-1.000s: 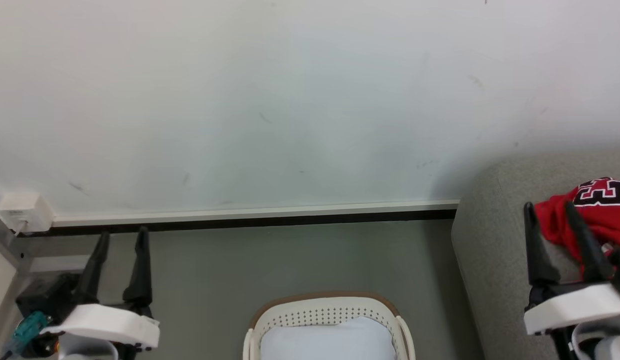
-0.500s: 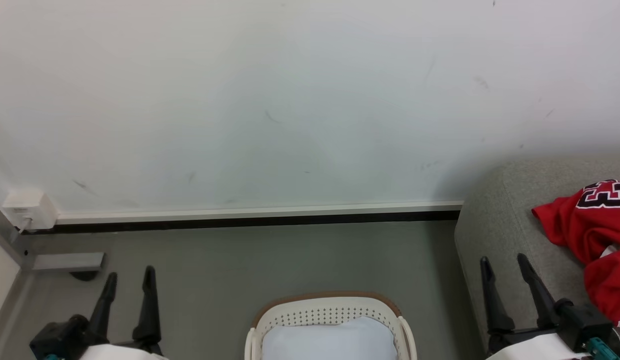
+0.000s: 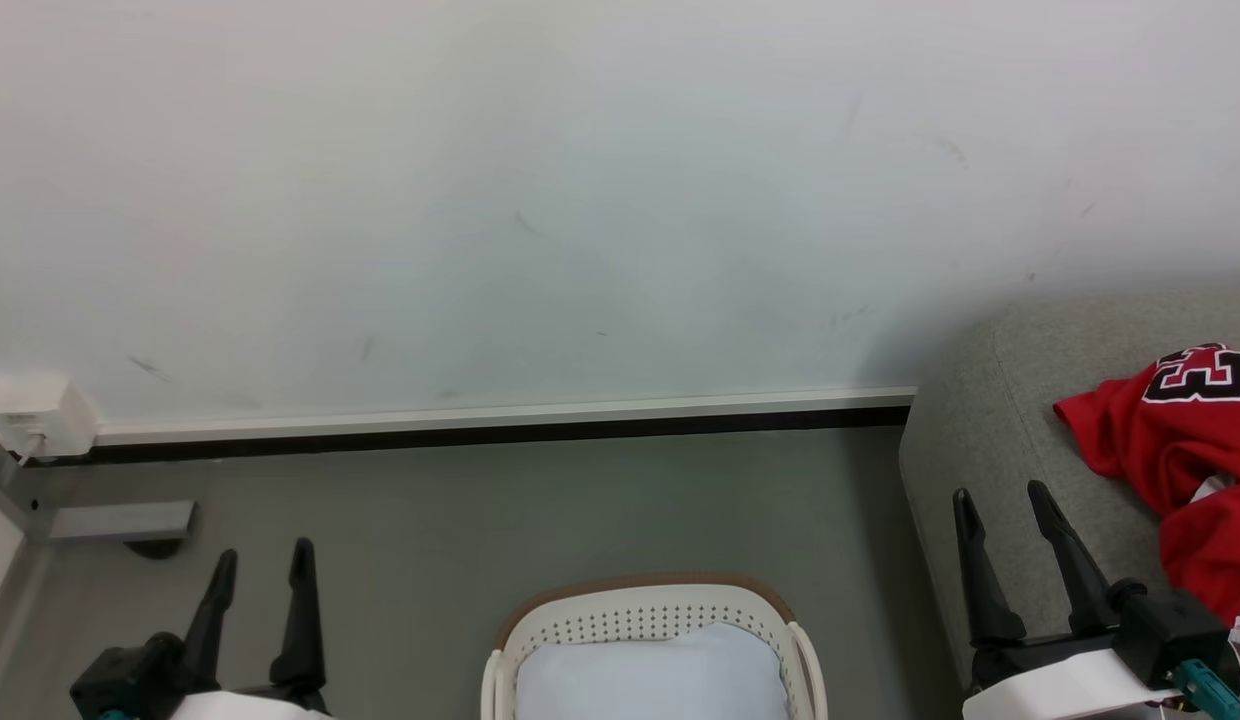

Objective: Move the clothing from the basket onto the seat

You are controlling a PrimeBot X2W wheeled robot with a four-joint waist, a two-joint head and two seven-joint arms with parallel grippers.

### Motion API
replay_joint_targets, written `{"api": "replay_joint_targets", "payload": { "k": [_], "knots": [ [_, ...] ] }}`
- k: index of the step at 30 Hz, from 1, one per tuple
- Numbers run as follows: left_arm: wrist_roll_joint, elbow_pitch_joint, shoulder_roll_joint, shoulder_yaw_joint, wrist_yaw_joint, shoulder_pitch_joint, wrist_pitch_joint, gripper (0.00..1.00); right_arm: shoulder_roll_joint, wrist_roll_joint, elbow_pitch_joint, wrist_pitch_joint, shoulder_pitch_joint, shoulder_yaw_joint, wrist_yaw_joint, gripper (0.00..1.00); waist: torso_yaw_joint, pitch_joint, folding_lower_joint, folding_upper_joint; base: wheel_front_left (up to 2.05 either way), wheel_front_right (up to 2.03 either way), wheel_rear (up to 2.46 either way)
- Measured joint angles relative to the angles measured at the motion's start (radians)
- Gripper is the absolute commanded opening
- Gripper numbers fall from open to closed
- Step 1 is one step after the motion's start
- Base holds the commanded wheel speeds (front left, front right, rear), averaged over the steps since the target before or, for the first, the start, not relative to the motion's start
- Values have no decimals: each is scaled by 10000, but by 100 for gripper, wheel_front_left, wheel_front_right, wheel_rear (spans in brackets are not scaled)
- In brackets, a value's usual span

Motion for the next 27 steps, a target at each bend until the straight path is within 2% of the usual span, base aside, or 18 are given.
{"api": "replay_joint_targets", "payload": {
  "k": [16, 17, 22, 27],
  "knots": [
    [107, 105, -71, 67, -65, -84, 0, 100, 2, 88, 17, 0, 6, 201, 0, 100, -52, 10, 0, 0, 0, 0, 0],
    [100, 136, -79, 69, -65, -75, 0, 0, 6, 86, 46, 2, 17, 203, 2, 0, -54, 8, 0, 0, 0, 0, 0],
    [2, 579, -238, -4, -67, 226, 56, 0, 31, 167, 401, 65, 404, 217, 2, 0, -53, 10, 0, 0, 0, 0, 0],
    [-865, 621, -251, 44, -67, 231, 360, 0, 29, 1070, 405, 270, 443, 138, 2, 0, -34, 17, 0, 0, 0, 0, 0]
  ]
}}
